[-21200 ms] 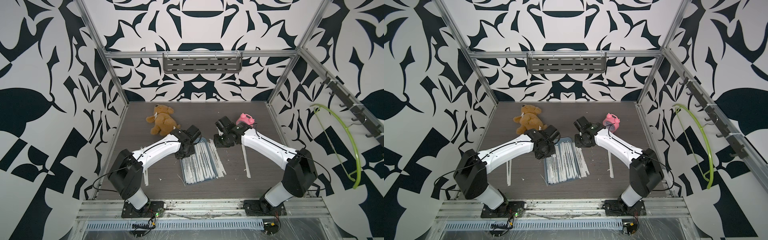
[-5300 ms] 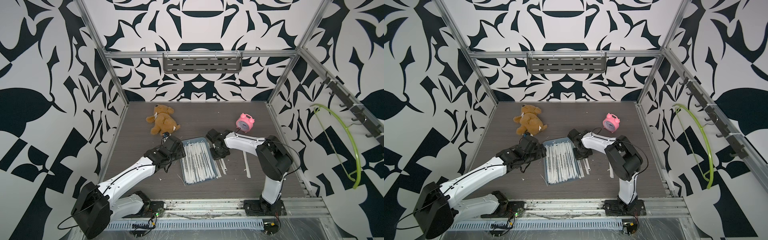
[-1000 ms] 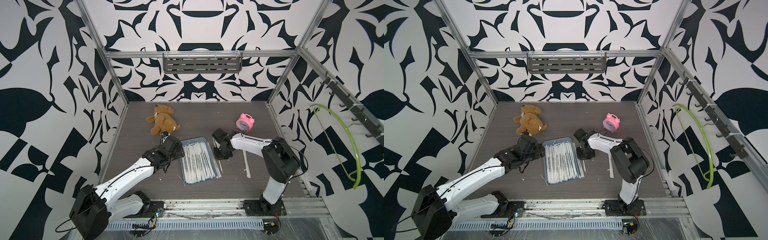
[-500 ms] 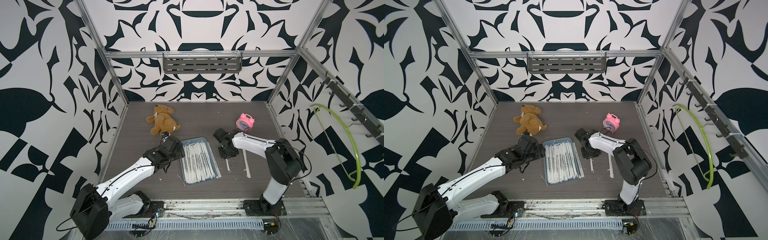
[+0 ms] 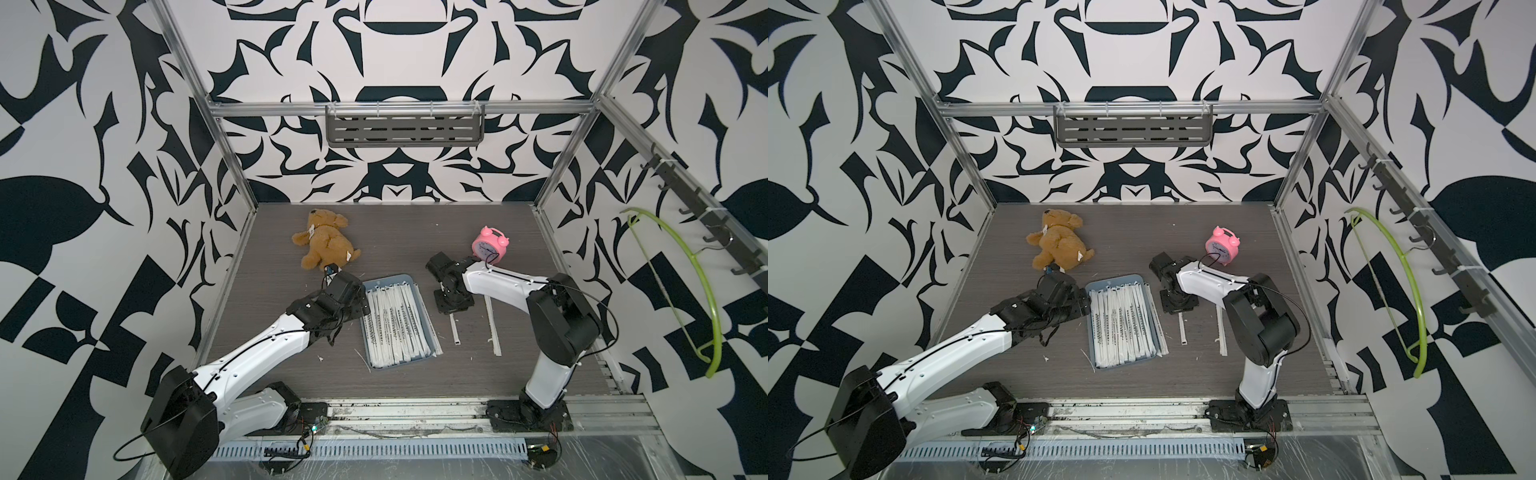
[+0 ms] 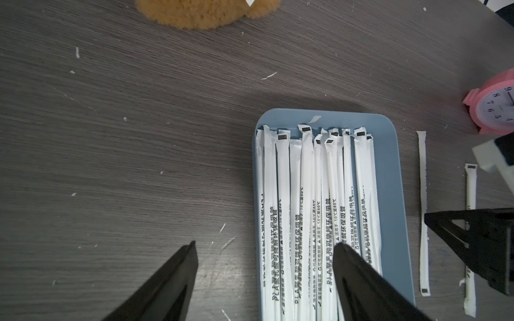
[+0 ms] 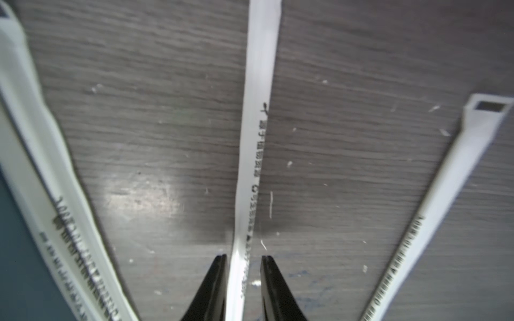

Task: Put the straws into the storage box
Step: Pick up the straw from the center of the board, then place the straw in the storage box.

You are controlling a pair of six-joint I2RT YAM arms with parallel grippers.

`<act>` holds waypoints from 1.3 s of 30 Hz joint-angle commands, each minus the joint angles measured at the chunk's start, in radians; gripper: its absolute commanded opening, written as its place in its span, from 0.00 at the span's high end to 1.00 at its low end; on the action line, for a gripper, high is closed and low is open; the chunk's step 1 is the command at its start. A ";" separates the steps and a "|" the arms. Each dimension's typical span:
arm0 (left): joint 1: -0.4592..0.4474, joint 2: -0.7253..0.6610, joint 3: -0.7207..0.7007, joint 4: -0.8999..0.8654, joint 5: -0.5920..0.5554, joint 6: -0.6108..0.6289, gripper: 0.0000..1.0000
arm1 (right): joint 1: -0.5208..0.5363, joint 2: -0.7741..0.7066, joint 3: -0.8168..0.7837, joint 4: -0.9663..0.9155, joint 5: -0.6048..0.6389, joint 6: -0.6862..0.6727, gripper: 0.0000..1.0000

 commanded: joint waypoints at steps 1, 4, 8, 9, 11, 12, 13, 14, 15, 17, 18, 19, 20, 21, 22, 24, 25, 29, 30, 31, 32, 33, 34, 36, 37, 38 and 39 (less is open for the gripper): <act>-0.003 -0.006 0.012 -0.014 -0.001 0.003 0.16 | -0.008 0.009 0.014 0.022 -0.021 0.018 0.75; -0.002 -0.018 0.002 -0.020 -0.007 -0.001 0.16 | -0.011 0.023 0.008 0.029 -0.019 0.021 0.80; -0.002 -0.036 -0.016 -0.023 -0.016 -0.010 0.16 | -0.012 0.021 0.008 0.025 -0.014 0.016 0.88; -0.002 -0.038 -0.018 -0.024 -0.017 -0.010 0.16 | -0.012 0.021 0.013 0.016 -0.013 0.016 0.90; -0.002 -0.041 -0.020 -0.027 -0.023 -0.012 0.16 | -0.012 0.006 0.025 -0.004 -0.009 0.017 0.93; -0.003 -0.040 -0.022 -0.032 -0.025 -0.013 0.16 | -0.009 -0.010 0.034 -0.017 -0.014 0.017 0.93; -0.002 -0.038 -0.021 -0.042 -0.028 -0.015 0.16 | 0.001 -0.033 0.048 -0.034 -0.019 0.023 0.94; -0.003 -0.034 -0.021 -0.053 -0.032 -0.019 0.16 | 0.014 -0.056 0.065 -0.053 -0.016 0.027 0.94; -0.002 -0.026 -0.021 -0.071 -0.038 -0.024 0.16 | 0.041 -0.078 0.090 -0.073 -0.012 0.035 0.94; -0.002 -0.007 -0.019 -0.107 -0.040 -0.032 0.16 | 0.100 -0.111 0.144 -0.111 -0.001 0.051 0.94; -0.002 0.001 -0.019 -0.119 -0.030 -0.031 0.16 | 0.138 -0.120 0.173 -0.126 0.014 0.063 0.94; -0.002 0.005 -0.023 -0.125 -0.020 -0.034 0.16 | 0.176 -0.119 0.202 -0.140 0.021 0.084 0.94; -0.002 0.004 -0.028 -0.124 -0.011 -0.037 0.16 | 0.207 -0.113 0.223 -0.142 0.020 0.102 0.95; -0.002 -0.003 -0.040 -0.113 -0.001 -0.045 0.16 | 0.240 -0.100 0.244 -0.141 0.022 0.126 0.95; -0.002 -0.014 -0.051 -0.102 0.004 -0.051 0.16 | 0.276 -0.083 0.263 -0.138 0.025 0.153 0.95; -0.003 -0.037 -0.065 -0.086 0.004 -0.062 0.16 | 0.326 -0.040 0.286 -0.124 0.073 0.189 0.96; -0.002 -0.048 -0.070 -0.083 0.002 -0.065 0.16 | 0.340 -0.013 0.294 -0.124 0.081 0.203 0.96; -0.002 -0.062 -0.074 -0.084 -0.004 -0.066 0.16 | 0.358 0.055 0.297 -0.111 0.085 0.223 0.96; -0.003 -0.058 -0.074 -0.083 -0.001 -0.064 0.16 | 0.360 0.069 0.294 -0.101 0.082 0.228 0.96; -0.002 -0.053 -0.074 -0.082 0.002 -0.063 0.16 | 0.365 0.078 0.293 -0.096 0.078 0.233 0.96; -0.002 -0.047 -0.074 -0.080 0.008 -0.061 0.16 | 0.368 0.089 0.290 -0.092 0.071 0.239 0.95; -0.002 -0.043 -0.072 -0.079 0.011 -0.060 0.16 | 0.371 0.096 0.288 -0.087 0.065 0.244 0.95; -0.003 -0.039 -0.072 -0.076 0.013 -0.060 0.16 | 0.375 0.104 0.284 -0.084 0.061 0.250 0.95; -0.002 -0.037 -0.076 -0.065 0.016 -0.059 0.16 | 0.382 0.118 0.276 -0.075 0.063 0.257 0.93; -0.002 -0.036 -0.078 -0.057 0.020 -0.061 0.16 | 0.384 0.127 0.272 -0.074 0.065 0.260 0.93; -0.003 -0.034 -0.082 -0.050 0.022 -0.062 0.16 | 0.385 0.133 0.270 -0.068 0.065 0.262 0.93; -0.002 -0.032 -0.082 -0.047 0.024 -0.062 0.16 | 0.383 0.137 0.270 -0.064 0.068 0.263 0.93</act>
